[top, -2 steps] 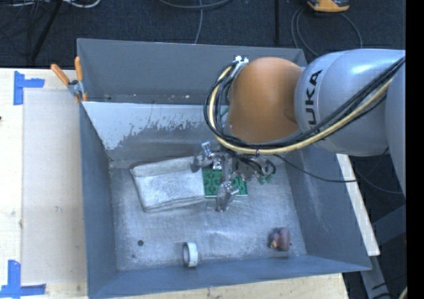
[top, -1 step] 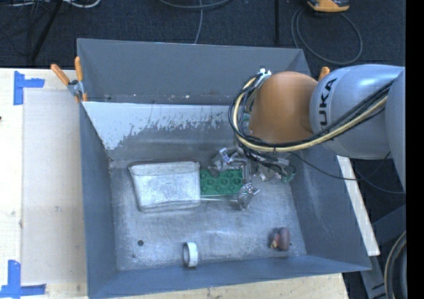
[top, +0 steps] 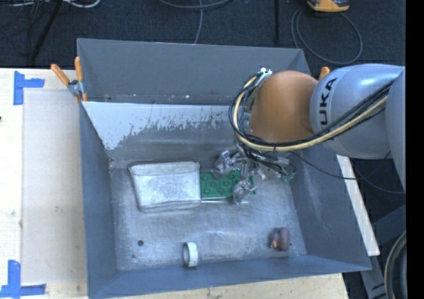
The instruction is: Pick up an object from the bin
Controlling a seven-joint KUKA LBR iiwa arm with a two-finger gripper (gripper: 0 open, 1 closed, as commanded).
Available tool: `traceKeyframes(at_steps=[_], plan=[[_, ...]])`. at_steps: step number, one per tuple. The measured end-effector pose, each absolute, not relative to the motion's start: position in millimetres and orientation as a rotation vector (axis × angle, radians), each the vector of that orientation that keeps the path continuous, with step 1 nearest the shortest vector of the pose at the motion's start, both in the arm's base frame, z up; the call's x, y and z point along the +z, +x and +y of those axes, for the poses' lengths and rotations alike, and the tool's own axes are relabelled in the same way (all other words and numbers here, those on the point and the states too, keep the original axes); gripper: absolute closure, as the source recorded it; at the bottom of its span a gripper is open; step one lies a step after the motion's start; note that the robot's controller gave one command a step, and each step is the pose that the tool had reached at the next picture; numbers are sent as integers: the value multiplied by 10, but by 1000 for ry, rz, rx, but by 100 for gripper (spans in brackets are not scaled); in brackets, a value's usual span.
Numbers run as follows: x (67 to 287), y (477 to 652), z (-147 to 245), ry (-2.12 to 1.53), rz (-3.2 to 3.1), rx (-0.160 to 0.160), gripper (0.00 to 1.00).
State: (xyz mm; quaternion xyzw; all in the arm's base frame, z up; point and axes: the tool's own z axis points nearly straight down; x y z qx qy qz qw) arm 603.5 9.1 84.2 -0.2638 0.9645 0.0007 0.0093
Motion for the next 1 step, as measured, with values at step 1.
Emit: traceKeyframes(at_steps=[1], plan=[[2665,5871,302,-1114,2928,-2,100]])
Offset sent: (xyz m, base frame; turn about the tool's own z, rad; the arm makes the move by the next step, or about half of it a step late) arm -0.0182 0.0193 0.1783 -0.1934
